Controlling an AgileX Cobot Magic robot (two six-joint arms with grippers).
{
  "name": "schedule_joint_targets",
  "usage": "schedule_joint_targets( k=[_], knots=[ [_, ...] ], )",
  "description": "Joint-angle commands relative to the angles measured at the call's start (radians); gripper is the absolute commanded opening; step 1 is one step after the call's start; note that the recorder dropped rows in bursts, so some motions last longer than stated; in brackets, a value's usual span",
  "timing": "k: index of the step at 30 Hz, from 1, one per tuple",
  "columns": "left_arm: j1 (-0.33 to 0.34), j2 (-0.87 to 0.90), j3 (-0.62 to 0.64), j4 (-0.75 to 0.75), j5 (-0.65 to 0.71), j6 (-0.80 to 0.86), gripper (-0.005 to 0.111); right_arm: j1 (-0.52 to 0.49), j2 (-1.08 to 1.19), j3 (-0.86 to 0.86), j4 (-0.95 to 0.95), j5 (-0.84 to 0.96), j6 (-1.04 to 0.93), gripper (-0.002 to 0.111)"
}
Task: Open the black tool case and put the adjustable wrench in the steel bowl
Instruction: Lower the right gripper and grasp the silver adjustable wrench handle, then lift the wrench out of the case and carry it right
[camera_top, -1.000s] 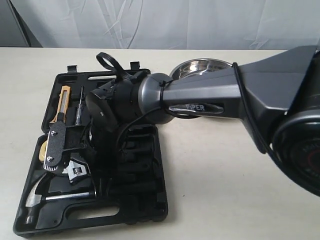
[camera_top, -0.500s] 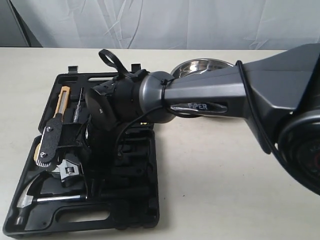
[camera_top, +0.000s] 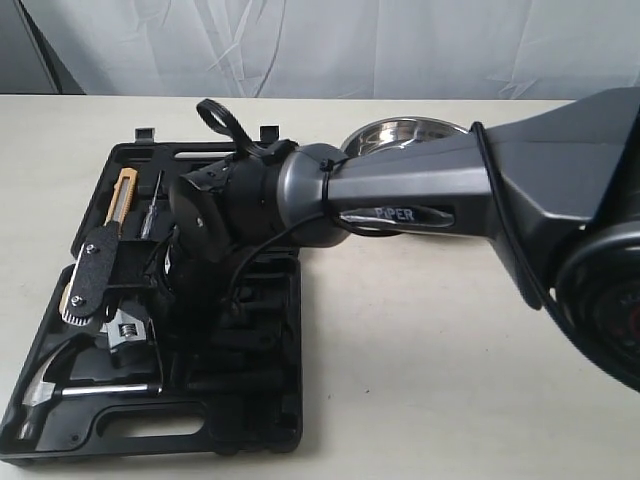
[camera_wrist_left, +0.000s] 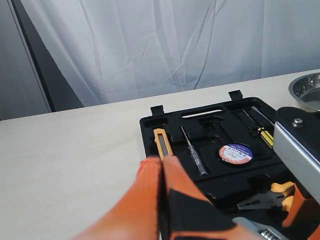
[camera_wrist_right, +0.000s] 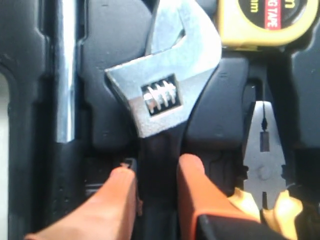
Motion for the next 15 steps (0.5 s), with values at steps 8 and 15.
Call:
schedule_joint_targets(
  k=[8, 15],
  knots=[
    [-0.001, 0.004, -0.002, -0.002, -0.005, -0.001, 0.0, -0.001, -0.105, -0.006, -0.01, -0.042, 0.001, 0.0],
    [-0.001, 0.004, -0.002, -0.002, -0.005, -0.001, 0.0, -0.023, -0.143, -0.006, -0.276, -0.07, 0.22, -0.001]
  ],
)
